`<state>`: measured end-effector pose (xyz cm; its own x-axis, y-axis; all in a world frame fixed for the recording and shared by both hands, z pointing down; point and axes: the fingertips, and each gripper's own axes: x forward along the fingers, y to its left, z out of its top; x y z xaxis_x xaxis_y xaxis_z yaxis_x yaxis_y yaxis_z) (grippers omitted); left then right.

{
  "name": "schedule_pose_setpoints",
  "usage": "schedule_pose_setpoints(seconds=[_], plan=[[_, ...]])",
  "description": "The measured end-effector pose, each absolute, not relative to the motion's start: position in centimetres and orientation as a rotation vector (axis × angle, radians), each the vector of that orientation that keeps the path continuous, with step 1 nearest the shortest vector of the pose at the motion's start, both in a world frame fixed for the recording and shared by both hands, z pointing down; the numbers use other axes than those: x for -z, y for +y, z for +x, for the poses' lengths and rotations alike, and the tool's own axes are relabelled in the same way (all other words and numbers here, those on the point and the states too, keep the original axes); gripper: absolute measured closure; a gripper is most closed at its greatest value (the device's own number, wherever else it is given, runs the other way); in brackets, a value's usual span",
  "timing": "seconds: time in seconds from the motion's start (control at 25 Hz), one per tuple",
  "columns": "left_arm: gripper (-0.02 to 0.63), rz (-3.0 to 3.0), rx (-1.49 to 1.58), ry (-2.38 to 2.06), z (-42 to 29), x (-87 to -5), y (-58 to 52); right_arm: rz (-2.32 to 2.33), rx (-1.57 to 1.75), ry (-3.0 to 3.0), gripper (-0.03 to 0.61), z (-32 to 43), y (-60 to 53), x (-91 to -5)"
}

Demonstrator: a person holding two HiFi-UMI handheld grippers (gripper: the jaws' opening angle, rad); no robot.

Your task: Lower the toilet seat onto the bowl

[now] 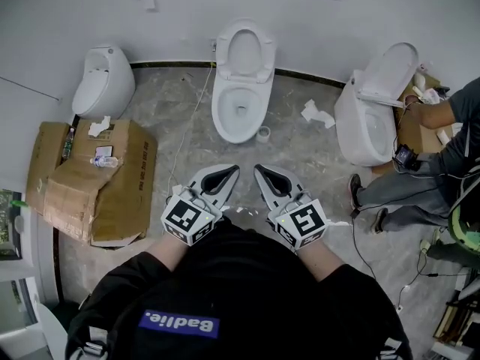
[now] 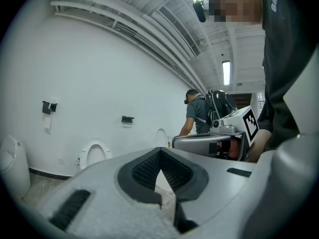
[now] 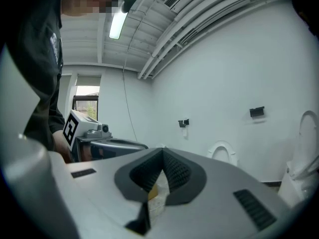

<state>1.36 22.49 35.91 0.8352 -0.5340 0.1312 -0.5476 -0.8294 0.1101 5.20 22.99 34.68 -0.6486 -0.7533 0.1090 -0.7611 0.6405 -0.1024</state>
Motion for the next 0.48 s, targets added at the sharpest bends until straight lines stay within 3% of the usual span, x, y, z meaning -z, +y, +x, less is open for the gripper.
schedule_pose_setpoints(seconds=[0.48], plan=[[0.603, 2.866, -0.104, -0.808, -0.6, -37.1, 10.9, 1.313, -0.266, -2.725, 0.552, 3.0, 12.3, -36.7]])
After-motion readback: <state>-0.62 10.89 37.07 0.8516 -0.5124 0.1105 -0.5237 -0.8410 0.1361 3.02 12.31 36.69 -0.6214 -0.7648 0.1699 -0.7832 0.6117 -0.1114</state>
